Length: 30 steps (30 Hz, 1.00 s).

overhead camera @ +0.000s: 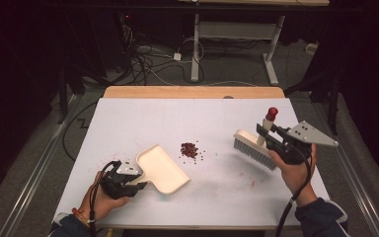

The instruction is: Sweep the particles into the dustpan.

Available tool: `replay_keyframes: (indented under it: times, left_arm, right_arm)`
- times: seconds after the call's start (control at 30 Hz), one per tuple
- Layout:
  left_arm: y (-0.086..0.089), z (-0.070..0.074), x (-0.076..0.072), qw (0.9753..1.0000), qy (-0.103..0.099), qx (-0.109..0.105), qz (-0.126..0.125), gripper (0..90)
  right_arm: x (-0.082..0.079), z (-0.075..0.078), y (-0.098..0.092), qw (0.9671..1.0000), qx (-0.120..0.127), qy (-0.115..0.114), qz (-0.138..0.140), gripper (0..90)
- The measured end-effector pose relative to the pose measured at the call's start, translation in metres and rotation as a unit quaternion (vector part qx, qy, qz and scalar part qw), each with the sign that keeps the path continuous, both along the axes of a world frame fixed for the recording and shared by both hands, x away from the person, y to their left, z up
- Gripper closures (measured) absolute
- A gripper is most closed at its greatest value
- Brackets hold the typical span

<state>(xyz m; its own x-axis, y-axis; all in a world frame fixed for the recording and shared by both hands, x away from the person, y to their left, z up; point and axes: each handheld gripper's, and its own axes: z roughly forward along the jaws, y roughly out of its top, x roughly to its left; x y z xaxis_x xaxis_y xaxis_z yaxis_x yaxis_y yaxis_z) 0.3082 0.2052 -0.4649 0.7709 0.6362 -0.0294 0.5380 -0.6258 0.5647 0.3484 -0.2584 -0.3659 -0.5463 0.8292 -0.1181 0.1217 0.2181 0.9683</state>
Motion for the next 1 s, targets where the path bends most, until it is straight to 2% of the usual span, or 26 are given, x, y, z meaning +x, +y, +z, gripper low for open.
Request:
replay_keyframes:
  times: [0.1, 0.3, 0.37, 0.47, 0.5, 0.53, 0.6, 0.7, 0.8, 0.87, 1.0]
  left_arm:
    - [-0.002, -0.001, 0.000, 1.0000, 0.000, 0.000, 0.002, 64.0]
    - [-0.004, -0.002, -0.001, 1.0000, 0.000, 0.003, 0.005, 63.9]
    - [-0.005, -0.001, -0.002, 1.0000, -0.001, 0.004, 0.005, 64.0]
    - [-0.006, -0.002, -0.002, 1.0000, -0.001, 0.004, 0.004, 64.0]
    - [-0.006, -0.003, -0.001, 1.0000, 0.000, 0.003, 0.004, 63.9]
    - [-0.007, -0.003, -0.001, 1.0000, 0.001, 0.002, 0.005, 63.9]
    - [-0.007, -0.004, 0.000, 1.0000, 0.002, 0.001, 0.006, 64.0]
    - [-0.009, -0.004, 0.000, 1.0000, 0.001, 0.003, 0.006, 64.0]
    - [-0.010, -0.004, 0.000, 1.0000, 0.001, 0.004, 0.006, 64.0]
    - [-0.010, -0.004, 0.000, 1.0000, 0.001, 0.004, 0.006, 64.0]
    - [-0.010, -0.005, 0.000, 1.0000, 0.002, 0.003, 0.007, 64.0]
  right_arm:
    - [0.019, 0.008, 0.007, 0.9998, 0.021, -0.001, -0.008, 69.5]
    - [0.050, 0.015, 0.039, 0.9997, 0.022, -0.006, -0.009, 69.5]
    - [0.060, 0.014, 0.050, 0.9995, 0.030, 0.001, -0.008, 69.6]
    - [0.072, 0.011, 0.069, 0.9997, 0.018, 0.008, -0.012, 69.5]
    - [0.079, 0.006, 0.082, 0.9998, -0.004, 0.000, -0.021, 69.5]
    - [0.079, 0.006, 0.082, 0.9998, -0.004, 0.000, -0.021, 69.5]
    - [0.084, 0.001, 0.094, 0.9993, -0.022, 0.002, -0.029, 69.5]
    - [0.091, -0.006, 0.105, 0.9996, -0.012, 0.012, -0.025, 69.5]
    - [0.095, -0.012, 0.118, 0.9995, -0.021, 0.012, -0.022, 69.6]
    - [0.097, -0.015, 0.125, 0.9995, -0.022, 0.016, -0.016, 69.6]
    - [0.096, -0.024, 0.139, 0.9990, -0.035, 0.020, 0.020, 69.6]
